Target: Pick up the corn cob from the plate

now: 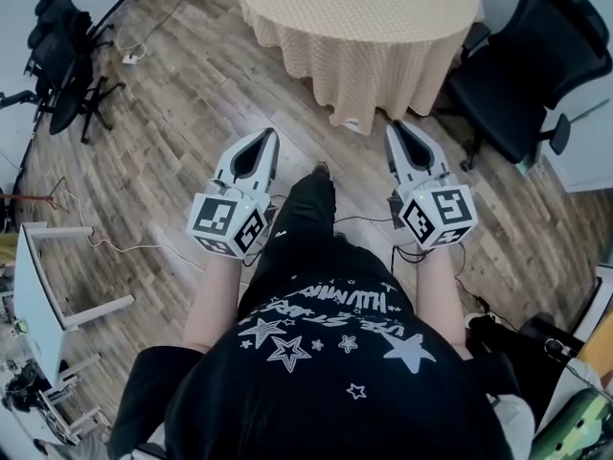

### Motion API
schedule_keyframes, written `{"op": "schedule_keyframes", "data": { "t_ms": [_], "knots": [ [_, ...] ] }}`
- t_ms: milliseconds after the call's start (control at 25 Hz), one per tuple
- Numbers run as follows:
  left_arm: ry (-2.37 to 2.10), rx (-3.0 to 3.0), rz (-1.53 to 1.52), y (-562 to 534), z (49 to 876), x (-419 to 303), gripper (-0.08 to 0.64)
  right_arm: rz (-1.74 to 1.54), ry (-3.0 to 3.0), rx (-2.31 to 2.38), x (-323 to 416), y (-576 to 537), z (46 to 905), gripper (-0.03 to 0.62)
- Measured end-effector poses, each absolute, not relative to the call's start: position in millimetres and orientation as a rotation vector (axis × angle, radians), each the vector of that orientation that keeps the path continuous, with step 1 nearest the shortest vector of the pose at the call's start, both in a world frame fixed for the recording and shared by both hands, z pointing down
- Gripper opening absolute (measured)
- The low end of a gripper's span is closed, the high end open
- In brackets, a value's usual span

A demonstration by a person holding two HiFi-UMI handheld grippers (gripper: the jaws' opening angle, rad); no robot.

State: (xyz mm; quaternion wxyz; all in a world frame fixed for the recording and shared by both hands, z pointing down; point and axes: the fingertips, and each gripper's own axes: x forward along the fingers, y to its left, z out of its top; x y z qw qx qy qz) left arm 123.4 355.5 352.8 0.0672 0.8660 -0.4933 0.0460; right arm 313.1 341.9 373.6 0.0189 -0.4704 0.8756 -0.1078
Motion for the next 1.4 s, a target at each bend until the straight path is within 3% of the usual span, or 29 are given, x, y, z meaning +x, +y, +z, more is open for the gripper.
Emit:
{"op": "schedule_keyframes", "data": {
  "t_ms": [520, 1400],
  "knots": [
    [-1.477, 2.636, 0.157, 263, 365, 100, 0.006, -0.355, 2.724, -1.496, 301, 255, 388, 0.055],
    [-1.439, 2.609, 0.076, -54, 368, -86, 0.006, -0.552, 2.649, -1.624, 139, -80, 383, 0.055]
  ]
}}
